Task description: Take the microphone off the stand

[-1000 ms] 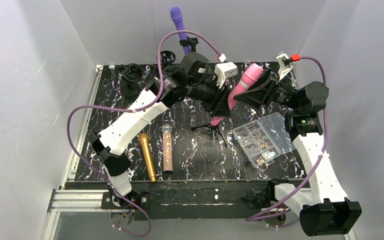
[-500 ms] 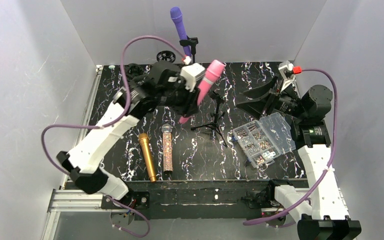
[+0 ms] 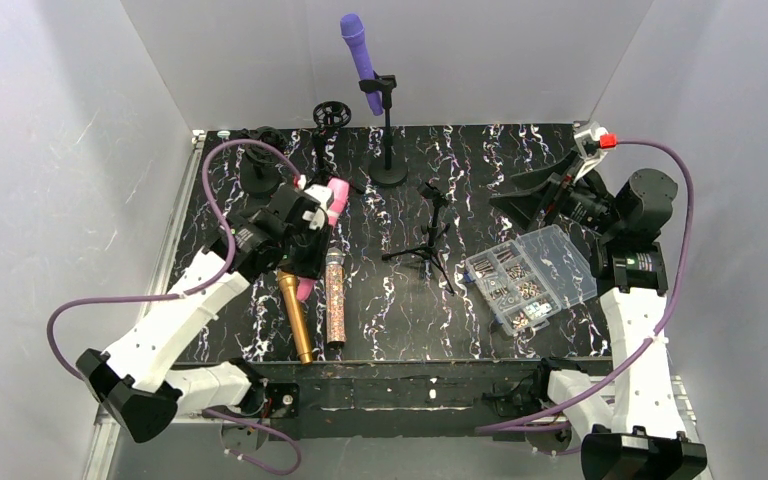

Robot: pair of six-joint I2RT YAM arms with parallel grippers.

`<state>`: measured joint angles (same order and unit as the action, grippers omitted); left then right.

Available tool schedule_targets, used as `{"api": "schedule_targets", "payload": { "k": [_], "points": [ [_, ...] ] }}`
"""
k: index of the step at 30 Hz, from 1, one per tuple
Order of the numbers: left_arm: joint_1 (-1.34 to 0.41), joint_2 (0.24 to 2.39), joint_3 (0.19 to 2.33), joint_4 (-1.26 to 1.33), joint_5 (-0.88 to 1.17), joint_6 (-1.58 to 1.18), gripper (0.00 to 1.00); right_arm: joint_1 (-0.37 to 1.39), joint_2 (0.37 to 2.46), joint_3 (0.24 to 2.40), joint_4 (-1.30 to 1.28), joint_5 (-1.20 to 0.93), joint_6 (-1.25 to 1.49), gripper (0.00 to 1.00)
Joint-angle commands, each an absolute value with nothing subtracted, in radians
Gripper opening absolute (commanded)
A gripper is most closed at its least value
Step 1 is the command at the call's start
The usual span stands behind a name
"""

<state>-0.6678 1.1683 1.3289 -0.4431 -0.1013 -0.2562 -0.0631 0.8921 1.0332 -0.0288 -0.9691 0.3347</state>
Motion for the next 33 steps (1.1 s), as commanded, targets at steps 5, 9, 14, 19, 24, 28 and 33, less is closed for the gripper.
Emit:
{"api": "schedule_targets", "payload": {
  "k": [5,9,14,19,24,28,33],
  "points": [
    [-0.612,1.158,1.159,-0.541,-0.152,-0.524,0.00,-0.093,0.886,1.005,-0.010,-0.951,0.298,0.88],
    [-0.585,1.166,1.107,-0.548,-0.129,-0.564,0.00,-0.092,0.878,0.996,-0.011,-0.953,0.296,0.88],
    [-0.546,1.134,1.036,-0.568,-0.158,-0.534,0.00,-0.093,0.891,1.007,-0.029,-0.981,0.307,0.88],
    [-0.508,1.084,0.931,-0.579,-0.170,-0.486,0.00,-0.092,0.911,1.022,-0.031,-1.000,0.327,0.88],
    [-0.451,1.040,0.856,-0.578,-0.168,-0.444,0.00,-0.092,0.904,1.019,-0.025,-1.010,0.333,0.88],
    [-0.400,1.036,0.817,-0.580,-0.136,-0.425,0.00,-0.093,0.899,1.012,-0.022,-1.017,0.337,0.88],
    [-0.341,1.050,0.771,-0.574,-0.113,-0.400,0.00,-0.093,0.892,1.006,-0.024,-1.024,0.342,0.88]
  ]
}}
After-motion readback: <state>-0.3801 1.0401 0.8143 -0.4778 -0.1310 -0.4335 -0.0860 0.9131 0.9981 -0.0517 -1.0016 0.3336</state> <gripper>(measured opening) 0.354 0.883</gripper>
